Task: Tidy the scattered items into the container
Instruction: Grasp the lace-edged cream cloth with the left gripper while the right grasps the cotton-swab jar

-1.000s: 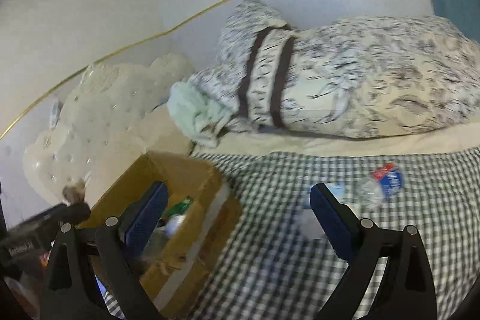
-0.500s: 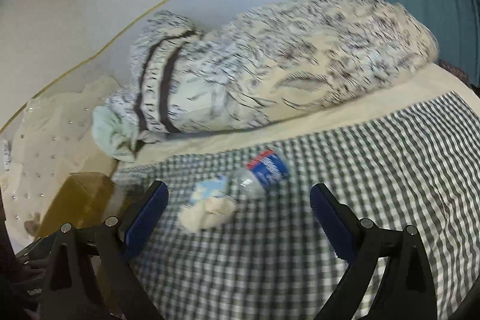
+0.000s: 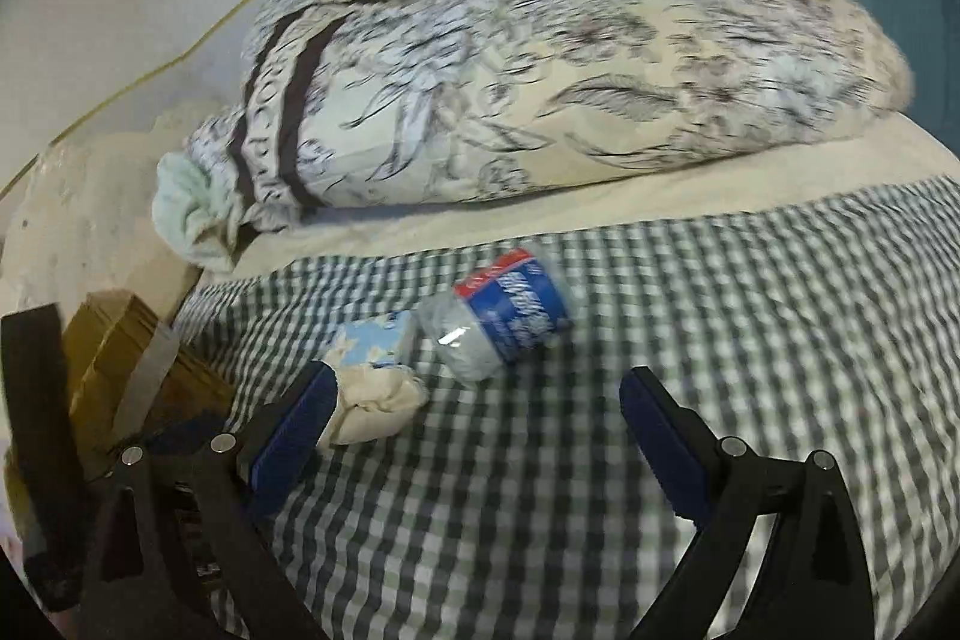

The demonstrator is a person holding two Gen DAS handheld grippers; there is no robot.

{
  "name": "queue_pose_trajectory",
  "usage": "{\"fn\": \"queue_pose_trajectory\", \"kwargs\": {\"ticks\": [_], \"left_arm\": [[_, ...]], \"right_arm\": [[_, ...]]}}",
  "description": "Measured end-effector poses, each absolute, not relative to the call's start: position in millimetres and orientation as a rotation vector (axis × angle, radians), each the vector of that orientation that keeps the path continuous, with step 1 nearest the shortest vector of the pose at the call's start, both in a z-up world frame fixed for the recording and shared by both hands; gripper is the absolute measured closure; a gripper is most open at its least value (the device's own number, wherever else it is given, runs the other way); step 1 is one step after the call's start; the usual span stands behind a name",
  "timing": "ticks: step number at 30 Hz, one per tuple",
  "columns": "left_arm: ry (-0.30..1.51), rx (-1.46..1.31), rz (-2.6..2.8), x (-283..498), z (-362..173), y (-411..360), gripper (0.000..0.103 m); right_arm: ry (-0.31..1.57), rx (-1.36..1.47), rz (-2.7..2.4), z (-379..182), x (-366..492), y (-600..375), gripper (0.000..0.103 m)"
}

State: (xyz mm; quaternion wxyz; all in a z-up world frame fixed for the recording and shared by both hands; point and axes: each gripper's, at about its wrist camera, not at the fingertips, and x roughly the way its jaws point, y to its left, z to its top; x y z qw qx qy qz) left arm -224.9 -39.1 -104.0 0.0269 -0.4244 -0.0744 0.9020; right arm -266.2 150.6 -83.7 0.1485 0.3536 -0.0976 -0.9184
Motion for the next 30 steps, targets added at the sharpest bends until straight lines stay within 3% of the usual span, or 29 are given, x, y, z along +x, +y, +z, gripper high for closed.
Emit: {"fn": "queue_pose_trajectory", "kwargs": {"ticks": [10, 12, 14, 18, 20, 22, 27, 30], "left_arm": [[-0.244, -1.375, 2.731, -271, -139, -47, 0.001], [-0.224, -1.412, 2.717, -277, -147, -50, 0.007], [-0.253, -1.469, 2.687, -283, -156, -57, 0.025], [-0.254, -1.448, 2.685, -280, -160, -62, 0.042], [-0.227, -1.446, 2.674, -278, -158, -60, 0.065], [-0.231, -1.436, 2.661, -276, -156, -60, 0.076], [-0.231, -1.435, 2.672, -263, -150, -62, 0.079], [-0.252, -1.444, 2.674, -256, -146, -65, 0.079]], "right_arm": [[-0.036, 1.076, -2.590, -103, -326, 130, 0.007], [0.029, 1.073, -2.569, -105, -335, 127, 0.007], [0.109, 1.063, -2.553, -107, -342, 121, 0.007], [0.276, 1.045, -2.503, -116, -357, 106, 0.007], [0.335, 1.042, -2.514, -123, -362, 101, 0.007], [0.405, 1.046, -2.533, -128, -364, 97, 0.007], [0.536, 1.042, -2.580, -138, -362, 89, 0.008], [0.508, 1.051, -2.607, -140, -364, 94, 0.008]]}}
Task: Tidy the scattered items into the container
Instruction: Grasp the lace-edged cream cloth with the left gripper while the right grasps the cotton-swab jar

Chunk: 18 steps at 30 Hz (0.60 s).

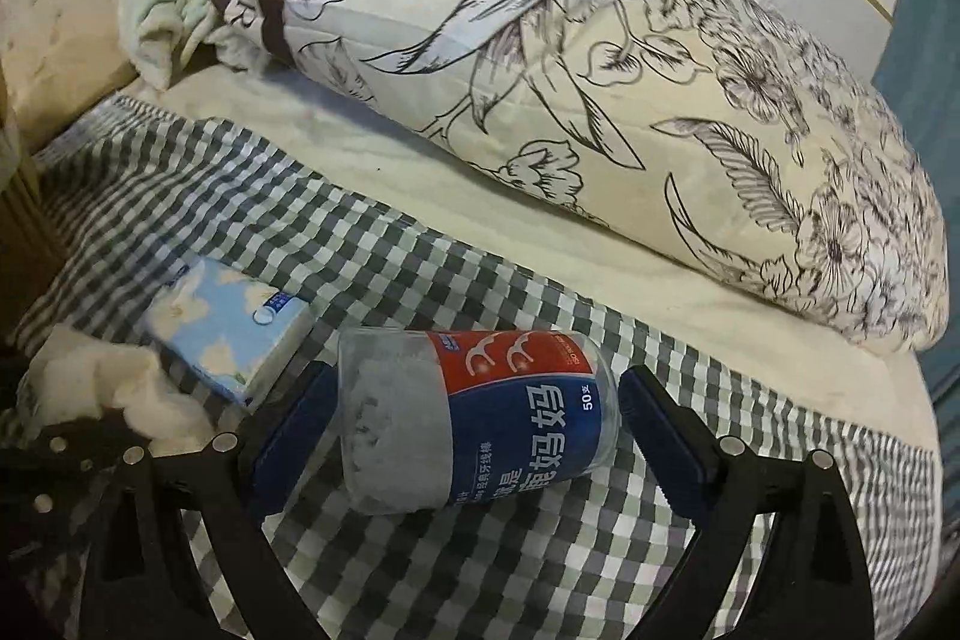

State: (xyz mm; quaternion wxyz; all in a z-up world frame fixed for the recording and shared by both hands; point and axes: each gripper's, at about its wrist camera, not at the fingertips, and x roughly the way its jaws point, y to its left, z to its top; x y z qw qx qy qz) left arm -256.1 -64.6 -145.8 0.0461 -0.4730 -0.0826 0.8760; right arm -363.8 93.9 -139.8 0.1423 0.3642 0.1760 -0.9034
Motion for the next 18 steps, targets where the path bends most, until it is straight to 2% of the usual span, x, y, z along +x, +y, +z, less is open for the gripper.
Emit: {"fn": "queue_pose_trajectory", "kwargs": {"ticks": [6, 15, 18], "left_arm": [[-0.263, -1.447, 2.690, -249, -138, -66, 0.079], [-0.291, -1.440, 2.720, -244, -135, -76, 0.079], [-0.298, -1.444, 2.728, -242, -135, -77, 0.079]], "right_arm": [[0.512, 1.118, -2.656, -152, -384, 94, 0.006], [0.227, 1.143, -2.654, -149, -372, 115, 0.009], [0.230, 1.123, -2.667, -144, -345, 118, 0.009]]}}
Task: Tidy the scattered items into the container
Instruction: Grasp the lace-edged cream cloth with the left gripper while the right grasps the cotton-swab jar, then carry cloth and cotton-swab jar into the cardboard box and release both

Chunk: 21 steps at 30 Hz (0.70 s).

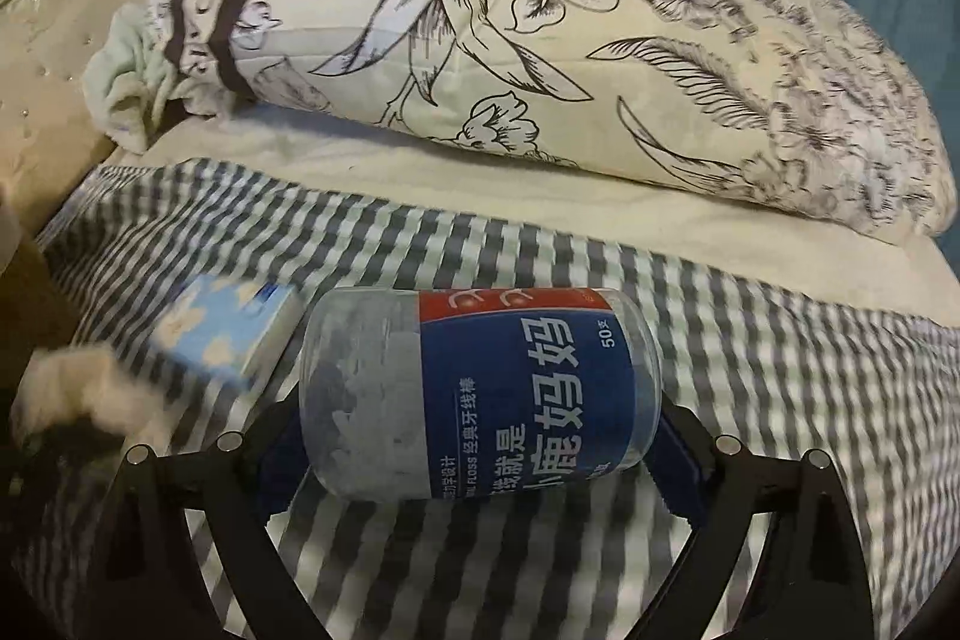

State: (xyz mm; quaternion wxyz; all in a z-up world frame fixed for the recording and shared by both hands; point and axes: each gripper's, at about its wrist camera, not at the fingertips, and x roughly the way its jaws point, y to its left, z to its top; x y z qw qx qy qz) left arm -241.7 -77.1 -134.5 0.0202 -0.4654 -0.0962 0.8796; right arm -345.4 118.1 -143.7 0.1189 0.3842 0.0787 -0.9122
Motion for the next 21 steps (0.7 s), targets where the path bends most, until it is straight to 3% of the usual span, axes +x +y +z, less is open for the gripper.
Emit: {"fn": "queue_pose_trajectory", "kwargs": {"ticks": [5, 21], "left_arm": [[-0.298, -1.434, 2.735, -235, -130, -71, 0.080], [-0.167, -1.309, 2.786, -152, -50, -21, 0.081]], "right_arm": [[0.285, 1.088, -2.673, -130, -290, 114, 0.009], [0.082, 1.091, -2.643, -48, -177, 154, 0.009]]}}
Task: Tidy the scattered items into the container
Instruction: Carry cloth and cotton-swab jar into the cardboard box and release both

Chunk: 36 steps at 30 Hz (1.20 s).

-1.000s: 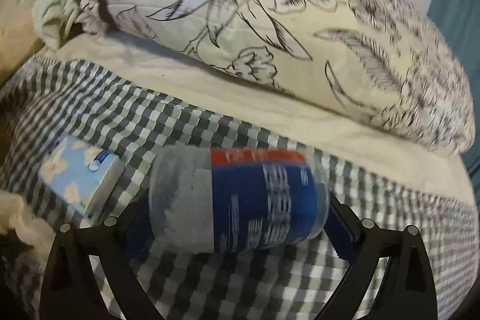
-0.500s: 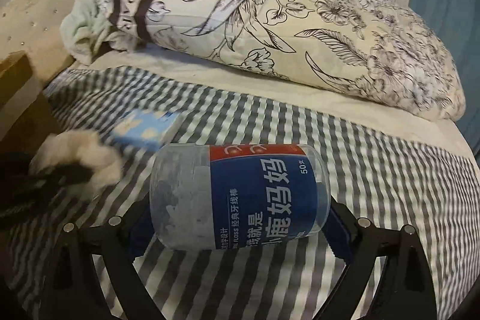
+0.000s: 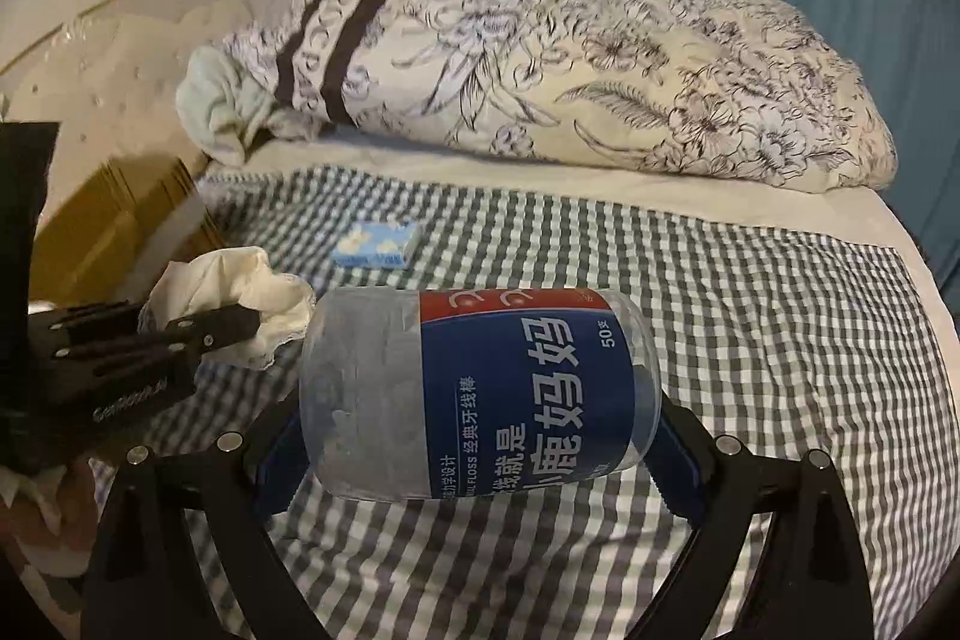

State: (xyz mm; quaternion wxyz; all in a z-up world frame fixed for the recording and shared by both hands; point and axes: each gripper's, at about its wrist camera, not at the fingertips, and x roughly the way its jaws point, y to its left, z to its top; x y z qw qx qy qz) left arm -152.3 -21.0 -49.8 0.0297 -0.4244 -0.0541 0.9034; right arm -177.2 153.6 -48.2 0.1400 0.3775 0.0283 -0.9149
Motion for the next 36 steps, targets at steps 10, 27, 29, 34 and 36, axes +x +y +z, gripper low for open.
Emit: {"fn": "queue_pose_trajectory", "kwargs": {"ticks": [10, 27, 29, 34, 36], "left_arm": [[-0.240, -1.129, 2.923, -91, 28, -51, 0.081], [-0.475, -1.164, 3.151, -26, 31, -197, 0.081], [-0.482, -1.163, 3.166, -26, 27, -208, 0.081], [-0.531, -1.200, 3.177, -35, 15, -240, 0.081], [-0.513, -1.220, 3.174, -42, 10, -249, 0.080]], "right_arm": [[0.052, 0.942, -2.612, 7, -123, 133, 0.009], [0.080, 0.821, -2.372, 41, -95, -11, 0.009], [0.075, 0.817, -2.336, 43, -102, -32, 0.009], [0.063, 0.847, -2.298, 37, -126, -78, 0.009], [0.038, 0.873, -2.281, 31, -137, -93, 0.009]]}}
